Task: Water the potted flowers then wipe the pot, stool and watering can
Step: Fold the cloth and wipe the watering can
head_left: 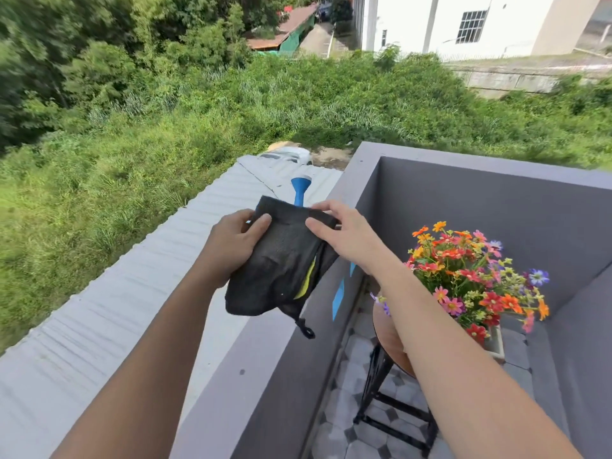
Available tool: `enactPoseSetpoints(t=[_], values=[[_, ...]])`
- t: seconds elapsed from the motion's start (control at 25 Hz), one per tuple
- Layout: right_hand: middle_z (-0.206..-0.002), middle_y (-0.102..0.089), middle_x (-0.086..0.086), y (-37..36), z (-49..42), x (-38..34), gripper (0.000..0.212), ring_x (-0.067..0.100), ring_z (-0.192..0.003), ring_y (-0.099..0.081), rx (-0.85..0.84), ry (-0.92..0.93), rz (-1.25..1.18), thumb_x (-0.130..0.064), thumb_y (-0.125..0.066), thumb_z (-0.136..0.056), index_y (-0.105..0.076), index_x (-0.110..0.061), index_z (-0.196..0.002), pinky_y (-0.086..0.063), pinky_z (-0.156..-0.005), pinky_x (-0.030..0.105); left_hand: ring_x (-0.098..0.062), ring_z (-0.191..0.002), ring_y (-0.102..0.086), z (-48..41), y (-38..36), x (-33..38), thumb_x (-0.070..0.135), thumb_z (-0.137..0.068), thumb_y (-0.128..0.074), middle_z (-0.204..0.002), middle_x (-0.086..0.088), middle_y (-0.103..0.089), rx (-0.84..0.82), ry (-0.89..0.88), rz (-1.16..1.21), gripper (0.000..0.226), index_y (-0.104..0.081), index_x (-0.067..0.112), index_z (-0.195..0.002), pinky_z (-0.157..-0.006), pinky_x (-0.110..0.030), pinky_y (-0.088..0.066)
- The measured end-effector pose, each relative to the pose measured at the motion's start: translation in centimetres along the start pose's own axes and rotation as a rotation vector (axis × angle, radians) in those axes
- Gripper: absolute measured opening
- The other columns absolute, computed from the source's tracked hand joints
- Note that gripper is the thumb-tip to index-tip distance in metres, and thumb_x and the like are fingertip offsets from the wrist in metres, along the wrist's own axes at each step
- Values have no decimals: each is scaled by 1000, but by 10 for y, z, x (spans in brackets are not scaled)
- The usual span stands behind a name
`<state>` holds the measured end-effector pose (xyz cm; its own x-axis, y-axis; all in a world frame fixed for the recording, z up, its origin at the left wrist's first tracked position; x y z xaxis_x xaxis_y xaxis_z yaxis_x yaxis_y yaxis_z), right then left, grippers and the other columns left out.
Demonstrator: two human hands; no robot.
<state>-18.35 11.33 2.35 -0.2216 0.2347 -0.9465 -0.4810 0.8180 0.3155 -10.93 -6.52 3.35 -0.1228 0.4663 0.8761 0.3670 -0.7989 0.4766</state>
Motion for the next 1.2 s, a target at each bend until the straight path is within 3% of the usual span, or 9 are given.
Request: enactPoseSetpoints(t=[0.12, 0.24, 0.32, 0.4, 0.52, 0.64, 0.88, 1.08, 1.2], values=[[-103, -61, 3, 2, -60, -4, 27, 18, -88, -55, 62, 26, 148, -35, -65, -86, -59, -24, -110, -46, -78, 29, -29, -90, -66, -49, 3, -17, 44, -86, -57, -90, -7, -71, 69, 57, -42, 27, -67, 19, -89, -78, -43, -54], [-96, -53, 1, -11, -95, 21, 30, 19, -89, -50, 18, -2, 373, -32, -62, -89, -57, -17, -114, -38, -75, 28, -30, -95, -60, -74, -11, -44, 41, -90, -54, -85, -5, -64, 107, 118, -254, 33, -65, 10, -89, -71, -30, -40], [-96, -53, 2, -20, -100, 39, 31, 22, -93, -53, 0, -21, 410, -33, -56, -92, -55, -17, -118, -38, -76, 29, -30, -103, -58, -78, -23, -57, 45, -89, -54, -93, -7, -64, 77, 155, -332, 40, -62, 9, -103, -73, -29, -36], [-113, -56, 6, -30, -96, 58, 37, 24, -110, -53, -6, -31, 345, -36, -50, -94, -49, -19, -127, -42, -88, 32, -31, -108, -55, -76, -22, -62, 46, -86, -58, -109, -13, -62, 130, 168, -318, 53, -49, 7, -121, -79, -32, -38], [-146, -41, 4, -42, -88, 81, 49, 23, -133, -38, 66, -41, 359, -40, -37, -98, -32, -20, -142, -29, -110, 41, -33, -97, -58, -71, -22, -53, 45, -92, -45, -92, -11, -63, 200, 153, -211, 40, -55, 7, -99, -75, -33, -38], [-159, -20, 2, -56, -88, 91, 52, 19, -145, -19, 61, -68, 439, -37, -25, -101, -19, -18, -149, -15, -117, 48, -29, -82, -53, -62, -46, -40, 54, -92, -37, -68, -5, -57, 74, 205, -379, 56, -54, 9, -65, -68, -33, -35], [-161, 3, -4, -59, -79, 96, 51, 13, -148, 3, -67, -51, 663, -34, -12, -102, -3, -22, -151, 4, -118, 44, -34, -97, -58, -56, -60, -32, 54, -87, -44, -97, -13, -65, 59, 169, -597, 50, -57, 6, -86, -68, -31, -35], [-161, -4, 1, -53, -76, 98, 52, 18, -148, -2, -19, -85, 861, -35, -11, -101, -6, -18, -150, -4, -118, 48, -35, -99, -56, -39, -68, -28, 39, -94, -43, -106, -18, -61, 95, 168, -526, 41, -53, 1, -103, -75, -34, -39], [-154, -32, 6, -44, -64, 94, 52, 26, -141, -29, 23, -120, 750, -40, -14, -101, -23, -20, -148, -26, -110, 45, -31, -90, -57, -39, -67, -24, 37, -92, -45, -94, -15, -63, 86, 138, -380, 38, -57, 1, -92, -70, -32, -39]])
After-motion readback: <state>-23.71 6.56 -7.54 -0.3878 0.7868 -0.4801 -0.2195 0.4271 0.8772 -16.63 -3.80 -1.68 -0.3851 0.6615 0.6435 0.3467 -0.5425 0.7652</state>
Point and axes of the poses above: each hand's wrist, its own z-axis away from the middle knuckle, its own y-axis out of the back of the hand, x = y × z, the point moved 10 cm from there along -z, towards the middle knuckle
